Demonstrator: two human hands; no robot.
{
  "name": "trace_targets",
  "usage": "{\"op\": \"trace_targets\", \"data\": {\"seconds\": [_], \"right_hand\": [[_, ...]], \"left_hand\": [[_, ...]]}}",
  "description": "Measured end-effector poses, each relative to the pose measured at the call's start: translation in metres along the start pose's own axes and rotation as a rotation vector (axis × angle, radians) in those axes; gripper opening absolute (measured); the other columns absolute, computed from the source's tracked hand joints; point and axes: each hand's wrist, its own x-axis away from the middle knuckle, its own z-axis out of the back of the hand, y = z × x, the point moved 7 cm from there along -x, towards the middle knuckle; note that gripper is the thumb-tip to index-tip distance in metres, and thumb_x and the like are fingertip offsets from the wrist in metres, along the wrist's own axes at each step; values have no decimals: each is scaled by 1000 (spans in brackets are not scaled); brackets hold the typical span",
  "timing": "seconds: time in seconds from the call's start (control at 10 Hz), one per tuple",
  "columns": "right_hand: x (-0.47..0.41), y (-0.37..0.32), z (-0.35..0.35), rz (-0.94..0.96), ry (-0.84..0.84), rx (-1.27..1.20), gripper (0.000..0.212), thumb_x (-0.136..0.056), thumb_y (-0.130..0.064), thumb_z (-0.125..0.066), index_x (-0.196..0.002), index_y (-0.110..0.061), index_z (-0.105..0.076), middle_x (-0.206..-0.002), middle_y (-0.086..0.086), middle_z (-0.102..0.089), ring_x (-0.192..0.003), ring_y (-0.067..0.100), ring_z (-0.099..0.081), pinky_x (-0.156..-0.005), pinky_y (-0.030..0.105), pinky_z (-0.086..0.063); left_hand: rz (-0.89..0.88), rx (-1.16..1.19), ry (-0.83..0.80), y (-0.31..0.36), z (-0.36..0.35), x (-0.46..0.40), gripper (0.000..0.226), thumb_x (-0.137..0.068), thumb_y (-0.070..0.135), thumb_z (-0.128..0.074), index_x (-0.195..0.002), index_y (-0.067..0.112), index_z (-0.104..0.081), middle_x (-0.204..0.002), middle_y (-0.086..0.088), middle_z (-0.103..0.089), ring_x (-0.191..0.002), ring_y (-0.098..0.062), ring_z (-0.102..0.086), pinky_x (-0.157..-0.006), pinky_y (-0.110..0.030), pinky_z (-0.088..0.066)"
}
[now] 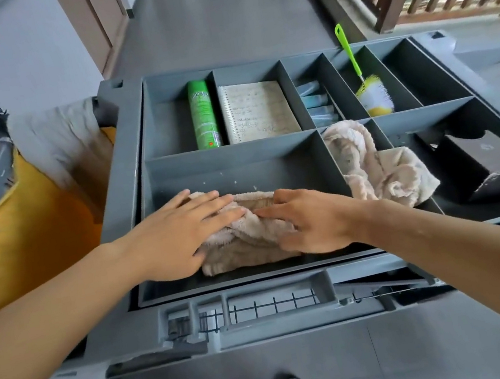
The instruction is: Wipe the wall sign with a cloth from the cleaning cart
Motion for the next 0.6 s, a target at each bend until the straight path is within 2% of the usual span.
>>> {"op": "trace_targets", "data": {"seconds": [0.1, 0.2, 0.3, 0.4, 0.5, 0.6], "right_hand": [[-14, 0, 12, -3, 131, -38, 40, -100, -40, -43, -134, -29, -60, -104, 5, -64, -100, 28, -62, -91, 44, -50], [-28, 4, 7, -109, 78, -1, 48, -98, -42, -54, -143, -28, -47, -128, 5, -59, -115, 30, -59, -94, 43, -50], [-34, 8, 7, -147, 67, 10, 66, -91, -46, -62, -147, -21, -39, -138, 8, -53, -118, 32, -58, -95, 42, -50], [-35, 14, 7, -193, 45, 74, 84, -87, -55, -65, -151, -14, -29, -134, 10, -52, -114, 33, -60, -88, 44, -53], [-32, 19, 16, -219, 61, 114, 90, -83, -64, -67, -150, -14, -32, -133, 8, -53, -109, 29, -61, -80, 39, -52], [-32, 26, 45, -177, 196, 40, 84, -86, -65, -64, -150, -18, -36, -132, 5, -60, -109, 25, -62, -87, 39, -52]], "left_hand": [[18, -3, -29, -7, -2, 0, 95, -85, 11, -39, -150, 49, 18, -167, 13, 7, -153, -11, 10, -124, -43, 1], [56, -7, -78, -13, -2, -1, 102, -79, 3, -37, -148, 52, 20, -167, 12, 12, -152, -12, 18, -124, -47, 3], [64, 38, -112, -15, -1, -4, 98, -80, 10, -40, -147, 56, 15, -166, 11, 15, -149, -9, 24, -123, -46, 9], [79, 75, -147, -13, 1, -4, 88, -84, 26, -41, -149, 57, 11, -165, 13, 18, -148, -6, 27, -123, -47, 12], [124, 109, -73, -19, 14, 2, 77, -90, 41, -37, -152, 50, 8, -166, 14, 14, -148, -2, 24, -124, -44, 10], [212, 123, 94, -33, 44, 11, 74, -95, 55, -37, -155, 43, 4, -167, 13, 5, -150, -1, 13, -124, -39, 7]]}}
